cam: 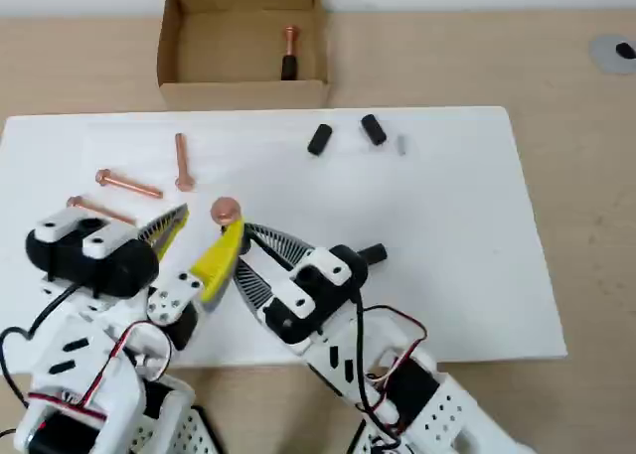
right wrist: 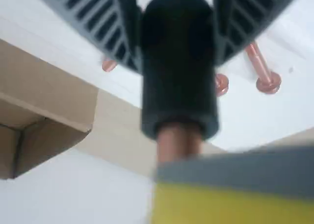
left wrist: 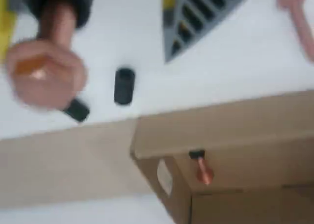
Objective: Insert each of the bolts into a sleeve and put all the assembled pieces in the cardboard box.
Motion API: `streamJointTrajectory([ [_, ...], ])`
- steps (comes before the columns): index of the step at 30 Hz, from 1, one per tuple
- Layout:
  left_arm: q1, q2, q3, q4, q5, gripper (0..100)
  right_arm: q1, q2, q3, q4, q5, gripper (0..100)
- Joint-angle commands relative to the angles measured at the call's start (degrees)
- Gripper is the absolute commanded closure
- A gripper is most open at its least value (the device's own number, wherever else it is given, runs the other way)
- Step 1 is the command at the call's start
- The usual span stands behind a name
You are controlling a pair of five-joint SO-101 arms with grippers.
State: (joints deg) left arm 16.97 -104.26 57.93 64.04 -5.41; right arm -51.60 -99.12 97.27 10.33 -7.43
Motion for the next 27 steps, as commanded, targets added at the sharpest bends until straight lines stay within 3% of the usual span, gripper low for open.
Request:
streamJointTrajectory([
  [1, 2.29, -0.13, -4.22, 3.78, 0.35, 76, 0.84, -1.01, 0.04, -1.58, -0.18, 98.9],
  [11, 2.81, -0.13, -6.15, 5.63, 0.26, 76, 0.84, -0.92, 0.04, -1.32, -0.18, 98.9],
  [14, 0.09, -0.13, -7.82, 5.71, 0.44, 76, 1.10, -0.92, -0.04, -1.67, -0.09, 98.9],
  [17, -2.99, -0.13, -10.02, 6.07, 2.20, 77, 3.65, -0.48, 0.04, -6.15, -0.26, 98.9],
  [22, -6.86, -0.13, -16.00, 10.20, 16.44, 79, 12.26, -0.40, -1.89, -9.49, -0.26, 98.9],
  [25, -7.38, -0.13, -15.56, 12.92, 15.56, 82, 15.08, -0.31, -4.26, -7.82, -0.18, 98.9],
  [27, -7.47, -0.13, -13.71, 14.33, 11.34, 83, 16.04, 0.40, -6.64, -6.33, -0.18, 98.9],
])
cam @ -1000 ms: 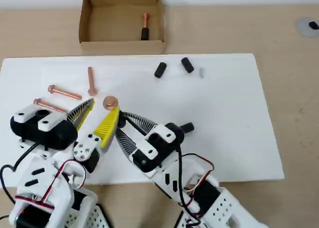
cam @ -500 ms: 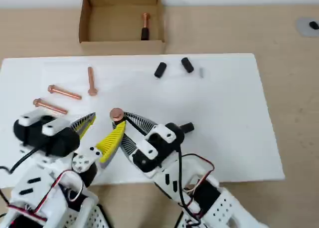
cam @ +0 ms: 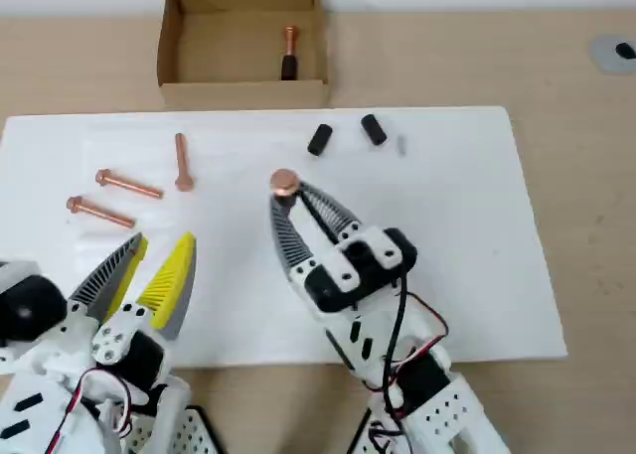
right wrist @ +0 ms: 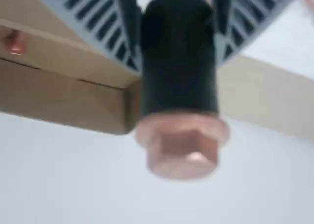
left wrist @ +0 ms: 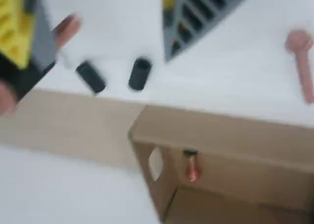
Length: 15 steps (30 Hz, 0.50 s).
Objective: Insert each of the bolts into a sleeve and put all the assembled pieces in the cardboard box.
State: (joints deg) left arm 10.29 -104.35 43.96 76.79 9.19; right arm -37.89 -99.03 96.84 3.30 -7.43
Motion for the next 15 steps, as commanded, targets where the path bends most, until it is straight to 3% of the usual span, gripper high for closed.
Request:
streamJointTrajectory([
  [1, -0.79, -0.04, 1.23, 2.29, -6.24, 84, 2.86, 1.36, -7.78, 1.14, -0.18, 98.9],
  [8, -0.88, -0.04, 12.40, 2.81, -18.46, 94, 7.78, 22.55, -26.42, 1.23, -0.18, 98.9],
  [15, -0.88, -0.13, 16.18, 0.00, -19.60, 100, 11.21, 53.76, -51.56, -2.29, -0.35, 98.9],
])
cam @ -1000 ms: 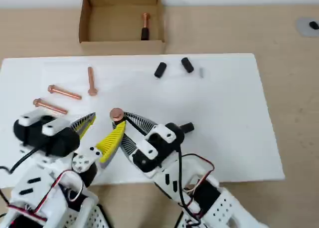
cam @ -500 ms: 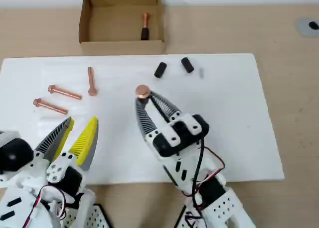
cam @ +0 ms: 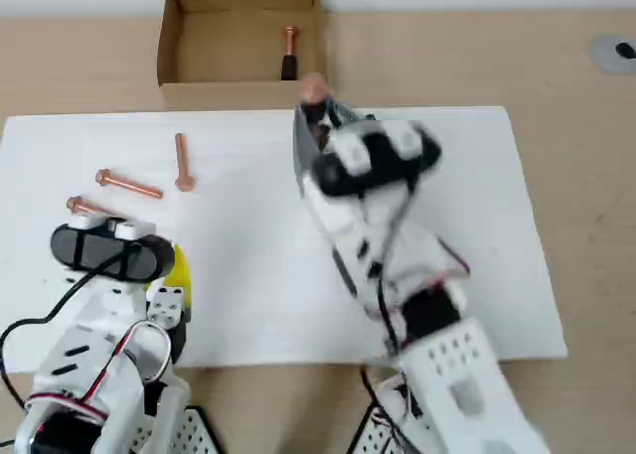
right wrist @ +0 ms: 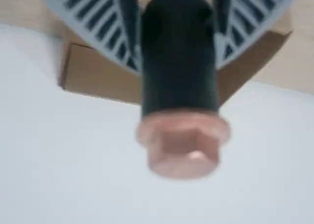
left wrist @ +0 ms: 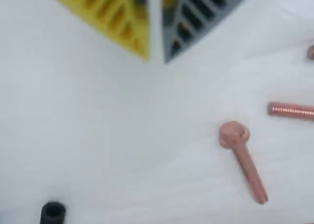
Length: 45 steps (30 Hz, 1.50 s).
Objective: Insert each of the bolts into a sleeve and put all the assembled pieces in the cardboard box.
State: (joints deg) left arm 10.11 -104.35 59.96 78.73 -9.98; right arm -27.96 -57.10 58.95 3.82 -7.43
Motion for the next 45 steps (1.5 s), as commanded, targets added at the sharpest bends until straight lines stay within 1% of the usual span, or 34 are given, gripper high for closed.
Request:
streamJointTrajectory([
  [1, -0.70, -0.13, 0.18, -2.46, -0.44, 99, 1.27, 16.04, -17.19, -3.25, -0.35, 98.9],
  [3, -1.41, -0.13, 0.18, -3.69, -0.44, 99, 1.27, 24.13, -24.40, -3.78, -0.44, 98.9],
  [5, -4.04, -0.13, 1.05, -5.71, -0.44, 99, 1.19, 31.78, -31.25, -3.78, -0.44, 98.9],
  [11, -18.02, -0.13, 10.20, -14.33, -0.53, 99, 1.98, 52.62, -50.51, -3.78, -0.44, 98.9],
  [14, -21.63, -0.13, 14.15, -18.64, -0.53, 99, 2.95, 62.81, -60.35, -3.43, -0.44, 98.9],
  [18, -22.42, -0.13, 17.67, -23.38, -0.53, 99, 3.82, 75.47, -72.84, -3.08, -0.44, 98.9],
  [23, -22.42, -0.04, 24.26, -28.92, -0.53, 99, 4.35, 90.33, -88.48, 4.75, -0.44, 98.9],
  [26, -22.42, -0.04, 27.78, -30.95, -0.44, 100, 4.88, 98.59, -98.42, 8.79, -0.53, 98.9],
  [31, -22.42, -0.04, 28.13, -30.95, -0.18, 100, 5.41, 109.58, -113.63, 14.42, -0.53, 98.9],
  [36, -22.42, -0.04, 28.13, -30.77, -0.35, 100, 6.02, 118.20, -125.14, 19.43, -0.53, 98.9],
  [45, -22.42, -0.04, 28.13, -30.51, -0.35, 99, 9.63, 128.57, -134.99, 24.88, -0.53, 98.9],
])
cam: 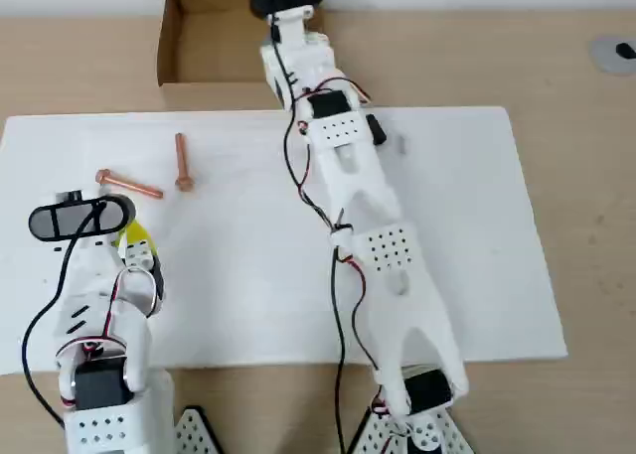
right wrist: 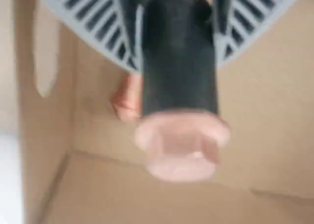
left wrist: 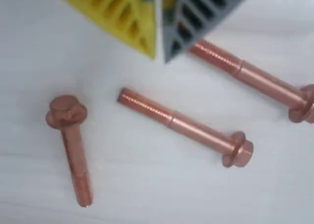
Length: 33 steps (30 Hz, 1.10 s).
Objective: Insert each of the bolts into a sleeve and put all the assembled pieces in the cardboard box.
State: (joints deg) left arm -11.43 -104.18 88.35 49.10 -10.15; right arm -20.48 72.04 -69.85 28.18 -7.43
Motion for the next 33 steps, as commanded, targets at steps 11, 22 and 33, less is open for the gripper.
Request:
streamJointTrajectory([
  [11, -0.97, -0.22, -0.35, 3.69, -0.18, 99, 3.21, 0.57, -7.60, 4.92, -0.53, 98.9],
  [22, -3.43, -0.22, -4.57, 7.74, -0.09, 99, 3.21, 0.40, -7.69, 10.20, -0.53, 98.9],
  [33, -3.52, -0.22, -5.36, 10.55, -0.18, 99, 2.95, 0.40, -7.69, 14.07, -0.26, 98.9],
])
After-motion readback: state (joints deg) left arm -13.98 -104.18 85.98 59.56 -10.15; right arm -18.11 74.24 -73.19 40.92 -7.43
